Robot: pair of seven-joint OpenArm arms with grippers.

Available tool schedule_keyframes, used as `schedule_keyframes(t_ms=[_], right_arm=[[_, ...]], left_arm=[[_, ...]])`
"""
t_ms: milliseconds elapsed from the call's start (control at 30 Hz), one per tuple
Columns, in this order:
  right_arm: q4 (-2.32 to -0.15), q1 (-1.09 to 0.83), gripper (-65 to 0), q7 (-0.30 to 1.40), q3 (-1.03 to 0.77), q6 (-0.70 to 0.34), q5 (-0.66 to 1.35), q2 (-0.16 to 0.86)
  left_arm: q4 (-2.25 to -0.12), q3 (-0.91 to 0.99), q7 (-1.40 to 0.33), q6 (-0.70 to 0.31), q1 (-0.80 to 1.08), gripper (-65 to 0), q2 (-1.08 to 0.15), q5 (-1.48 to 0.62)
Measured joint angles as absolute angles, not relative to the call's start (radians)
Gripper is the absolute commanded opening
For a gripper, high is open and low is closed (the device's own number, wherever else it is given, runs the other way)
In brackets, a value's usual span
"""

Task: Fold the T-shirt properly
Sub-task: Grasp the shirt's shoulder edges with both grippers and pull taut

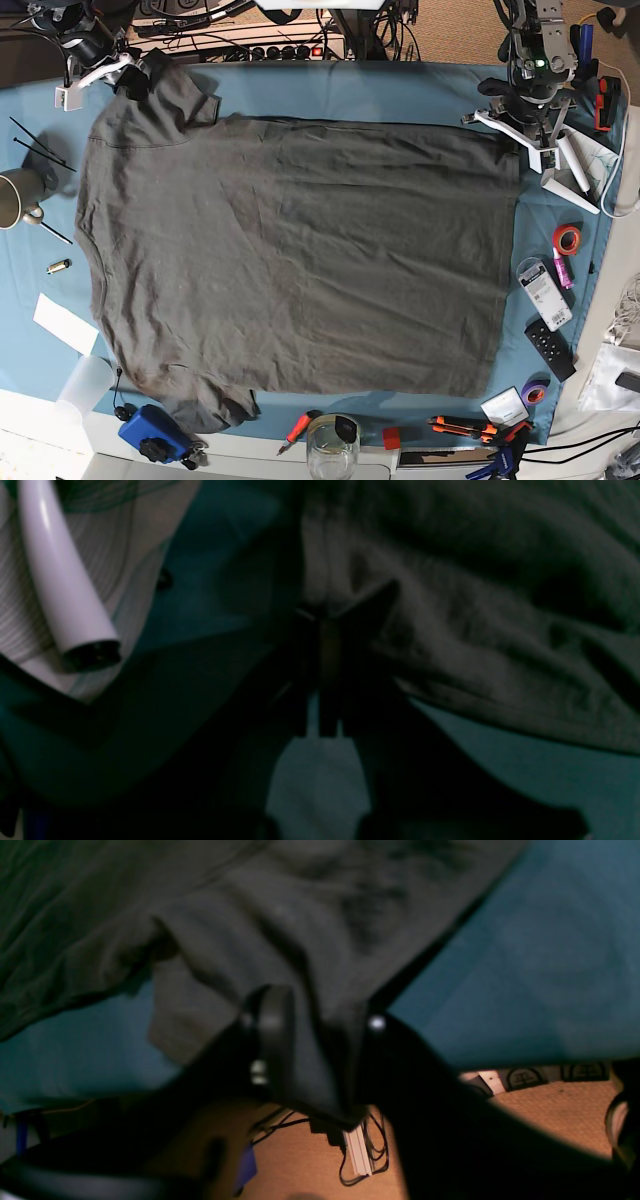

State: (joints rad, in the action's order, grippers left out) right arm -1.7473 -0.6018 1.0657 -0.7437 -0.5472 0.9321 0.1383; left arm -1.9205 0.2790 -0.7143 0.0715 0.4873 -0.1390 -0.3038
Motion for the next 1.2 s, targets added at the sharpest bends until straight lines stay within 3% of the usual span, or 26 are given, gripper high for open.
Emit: schedule_keyframes(t_ms=[67, 433, 733, 1200], right_arm=[[-1.746, -0.602, -65.0, 1.066, -0.744, -0.547, 0.925, 0.138], [-1.745, -0.604, -65.0, 1.073, -0.808, -0.547, 0.929, 0.132], [-1.742, -0.645, -65.0, 1.141, -0.897, -0.608, 1.065, 0.15], [-1.742, -0.709, -65.0, 1.17, -0.936, -0.611, 1.126, 0.149]], left_arm=[[-1.921, 0.279, -0.715, 0.064, 0.487, -65.0, -0.139, -0.303], [-2.017, 0.282, -0.826, -0.023, 0.553, -65.0, -0.138, -0.312], [-2.08, 0.344, -0.86, -0.027, 0.614, -65.0, -0.131, -0.319], [-2.085, 0.366, -0.881, -0.029, 0.668, -65.0, -0.131, -0.326]])
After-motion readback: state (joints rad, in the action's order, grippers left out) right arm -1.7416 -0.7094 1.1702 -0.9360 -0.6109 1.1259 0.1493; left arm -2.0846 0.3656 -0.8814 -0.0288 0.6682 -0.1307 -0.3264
